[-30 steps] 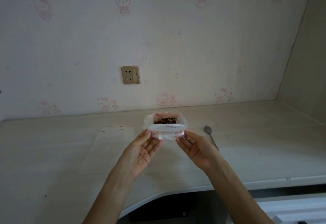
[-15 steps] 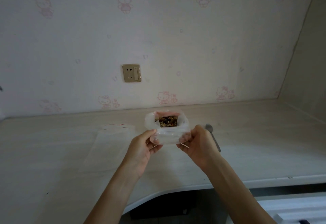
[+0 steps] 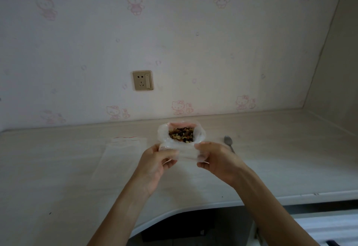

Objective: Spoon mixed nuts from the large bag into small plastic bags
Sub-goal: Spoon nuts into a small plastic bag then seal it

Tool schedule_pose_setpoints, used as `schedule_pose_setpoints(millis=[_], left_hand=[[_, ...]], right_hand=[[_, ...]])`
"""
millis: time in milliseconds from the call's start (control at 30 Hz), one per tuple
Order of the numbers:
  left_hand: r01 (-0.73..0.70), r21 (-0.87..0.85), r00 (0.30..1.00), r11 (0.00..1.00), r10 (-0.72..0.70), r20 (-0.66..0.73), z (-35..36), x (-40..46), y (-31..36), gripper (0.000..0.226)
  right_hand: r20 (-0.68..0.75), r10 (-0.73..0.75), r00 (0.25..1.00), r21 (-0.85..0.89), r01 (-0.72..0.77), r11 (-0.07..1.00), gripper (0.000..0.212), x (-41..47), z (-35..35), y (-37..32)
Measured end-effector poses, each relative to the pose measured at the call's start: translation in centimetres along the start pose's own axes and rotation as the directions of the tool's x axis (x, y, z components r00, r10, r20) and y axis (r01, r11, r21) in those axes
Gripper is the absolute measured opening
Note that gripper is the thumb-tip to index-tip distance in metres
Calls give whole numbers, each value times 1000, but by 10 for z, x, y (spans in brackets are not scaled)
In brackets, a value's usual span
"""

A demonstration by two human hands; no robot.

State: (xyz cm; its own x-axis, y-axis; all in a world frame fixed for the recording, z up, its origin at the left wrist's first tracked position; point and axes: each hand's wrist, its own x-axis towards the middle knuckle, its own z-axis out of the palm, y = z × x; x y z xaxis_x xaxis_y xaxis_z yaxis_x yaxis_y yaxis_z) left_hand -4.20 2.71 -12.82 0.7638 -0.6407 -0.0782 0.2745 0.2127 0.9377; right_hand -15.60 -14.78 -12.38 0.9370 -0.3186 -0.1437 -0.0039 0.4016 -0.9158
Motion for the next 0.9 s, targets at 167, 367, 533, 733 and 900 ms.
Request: schedule_pose_setpoints(millis=[167, 367, 533, 733, 900], left_hand=[[-152, 303, 939, 941, 233, -254, 7, 3, -7, 40], [-362, 779, 786, 511, 617, -40, 1, 1, -1, 36], [-353, 934, 687, -50, 664, 295, 7, -5, 9, 37], [-362, 917, 743, -167, 543, 392, 13, -1, 11, 44], [-300, 943, 807, -146, 488, 333, 16, 5, 12, 31]], right_hand=[[-189, -106, 976, -255, 55, 965, 8, 0, 4, 1], [-298, -206, 932, -526, 19, 850, 13, 6, 6, -6], [-280, -339, 898, -703, 49, 710, 19, 3, 16, -12], [-172, -428, 887, -892, 44, 450, 23, -1, 25, -21], [-88, -451, 888, -931, 87, 354, 29, -1, 26, -23]])
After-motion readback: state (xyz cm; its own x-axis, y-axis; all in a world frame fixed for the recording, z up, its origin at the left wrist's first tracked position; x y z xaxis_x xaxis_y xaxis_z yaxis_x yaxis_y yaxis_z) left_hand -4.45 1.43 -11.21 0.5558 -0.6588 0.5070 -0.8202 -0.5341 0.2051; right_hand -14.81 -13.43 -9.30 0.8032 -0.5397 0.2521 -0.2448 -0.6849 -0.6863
